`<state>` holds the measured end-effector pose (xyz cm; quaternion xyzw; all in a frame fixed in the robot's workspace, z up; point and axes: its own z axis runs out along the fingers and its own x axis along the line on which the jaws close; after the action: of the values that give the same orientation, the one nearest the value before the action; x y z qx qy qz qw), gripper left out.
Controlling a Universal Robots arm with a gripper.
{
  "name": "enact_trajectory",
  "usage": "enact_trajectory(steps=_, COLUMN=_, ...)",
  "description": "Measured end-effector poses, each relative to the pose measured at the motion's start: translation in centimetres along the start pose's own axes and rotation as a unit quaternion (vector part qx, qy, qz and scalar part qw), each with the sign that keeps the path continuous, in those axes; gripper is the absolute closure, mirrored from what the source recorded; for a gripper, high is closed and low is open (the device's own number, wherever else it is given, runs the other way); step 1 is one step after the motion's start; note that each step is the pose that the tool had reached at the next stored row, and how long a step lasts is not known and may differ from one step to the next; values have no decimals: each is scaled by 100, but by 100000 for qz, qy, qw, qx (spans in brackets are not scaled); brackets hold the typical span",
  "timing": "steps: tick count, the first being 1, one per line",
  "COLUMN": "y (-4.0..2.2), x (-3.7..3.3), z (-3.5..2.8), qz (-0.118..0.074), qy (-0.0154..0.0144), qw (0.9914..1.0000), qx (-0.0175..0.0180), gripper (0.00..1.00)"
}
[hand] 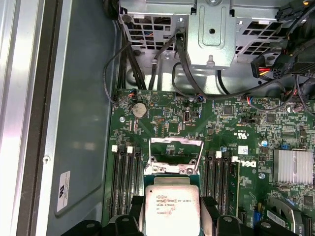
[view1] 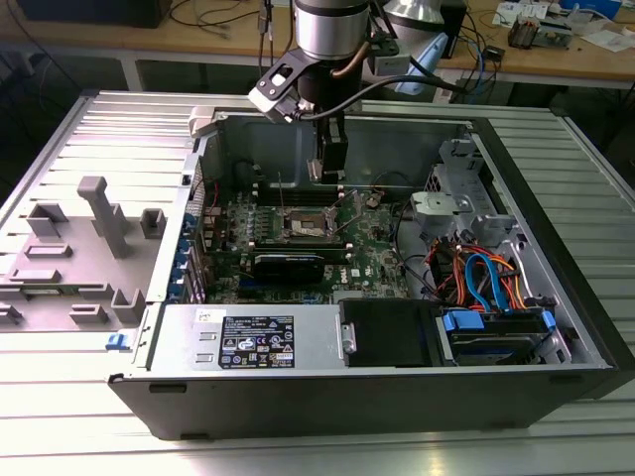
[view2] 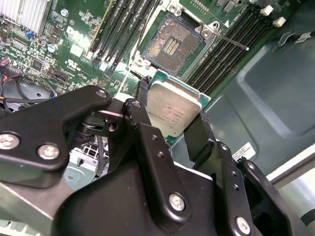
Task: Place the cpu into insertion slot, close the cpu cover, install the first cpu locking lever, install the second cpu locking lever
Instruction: 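Place the cpu into insertion slot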
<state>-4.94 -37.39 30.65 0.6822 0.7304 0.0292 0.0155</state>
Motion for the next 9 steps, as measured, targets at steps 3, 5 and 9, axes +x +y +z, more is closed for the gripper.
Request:
enact_trajectory(steps=3, y=-1, x=0, z=16, qz=1, qy=15, qw=100000, qx=-41, gripper=46)
enact_trajectory(steps=5, y=-6, x=-1, z=65, qz=82, qy=-16, qw=100000, qx=-101, gripper=46)
enact_trajectory(steps=9, y=-13, x=-2, z=147, qz=1529, qy=-114, qw=99988, qx=-119, gripper=46)
